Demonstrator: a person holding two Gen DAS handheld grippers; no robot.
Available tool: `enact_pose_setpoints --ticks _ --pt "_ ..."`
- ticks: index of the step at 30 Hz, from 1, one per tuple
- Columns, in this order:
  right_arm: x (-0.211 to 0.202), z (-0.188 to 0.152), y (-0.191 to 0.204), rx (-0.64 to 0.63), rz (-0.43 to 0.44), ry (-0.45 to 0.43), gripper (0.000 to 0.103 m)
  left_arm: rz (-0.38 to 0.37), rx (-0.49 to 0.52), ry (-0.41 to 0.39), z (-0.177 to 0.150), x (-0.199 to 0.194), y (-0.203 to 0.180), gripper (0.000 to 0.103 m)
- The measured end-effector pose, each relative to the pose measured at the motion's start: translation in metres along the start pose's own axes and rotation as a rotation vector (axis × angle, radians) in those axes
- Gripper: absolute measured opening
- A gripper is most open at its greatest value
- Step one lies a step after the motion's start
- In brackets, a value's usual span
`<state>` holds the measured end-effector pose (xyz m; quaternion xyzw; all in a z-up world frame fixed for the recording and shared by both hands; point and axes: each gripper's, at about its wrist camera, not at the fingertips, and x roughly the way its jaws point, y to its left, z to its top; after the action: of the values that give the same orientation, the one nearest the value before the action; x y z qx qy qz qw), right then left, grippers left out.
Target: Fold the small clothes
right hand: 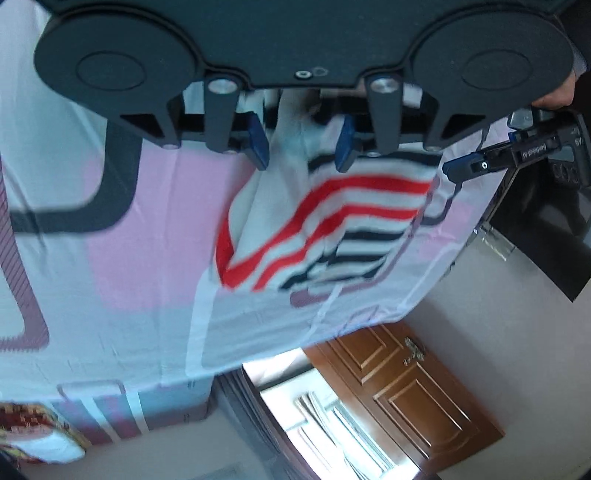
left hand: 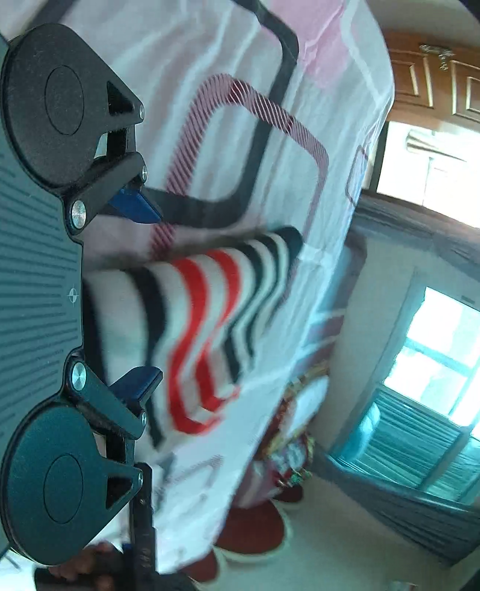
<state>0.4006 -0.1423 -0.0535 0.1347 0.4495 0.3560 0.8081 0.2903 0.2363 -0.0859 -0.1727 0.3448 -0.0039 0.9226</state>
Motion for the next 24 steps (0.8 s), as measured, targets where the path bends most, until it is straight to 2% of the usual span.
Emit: enact_pose_setpoints --ticks 3,4,5,9,12,13,16,18,22,24 --pt "0.013 -0.009 0.009 -0.035 -0.027 0.032 0.034 0.028 -0.003 0.044 -0.010 0.006 0.000 0.084" --pt "0.015 -0.011 0.011 -0.059 -0.038 0.026 0.025 0.029 -0.011 0.049 -0.011 0.007 0.001 0.084" --pt "0.016 -0.011 0.011 -0.071 -0.048 0.022 0.022 0.025 -0.012 0.048 -0.011 0.005 -0.001 0.084" --pt "-0.005 -0.012 0.009 -0.070 -0.039 -0.047 0.019 -0.002 0.001 0.056 -0.014 0.000 -0.010 0.084" --pt "0.006 -0.012 -0.003 -0.044 -0.063 -0.010 0.019 0.072 0.018 0.097 -0.025 0.010 -0.012 0.086" --pt "0.014 -0.014 -0.006 -0.033 -0.058 0.018 0.021 0.086 0.016 0.099 -0.029 0.011 -0.012 0.093" --pt "0.020 -0.017 -0.001 -0.057 -0.088 0.014 0.026 0.141 0.023 0.092 -0.039 0.007 -0.016 0.099" --pt "0.017 -0.018 0.001 -0.046 -0.106 0.030 0.036 0.168 0.057 0.084 -0.043 -0.005 -0.025 0.099" --pt "-0.024 -0.034 0.011 -0.067 -0.161 -0.062 0.074 0.211 0.136 0.019 -0.050 -0.043 -0.045 0.101" --pt "-0.043 -0.050 0.023 -0.105 -0.197 -0.082 0.075 0.229 0.152 -0.006 -0.056 -0.065 -0.057 0.103"
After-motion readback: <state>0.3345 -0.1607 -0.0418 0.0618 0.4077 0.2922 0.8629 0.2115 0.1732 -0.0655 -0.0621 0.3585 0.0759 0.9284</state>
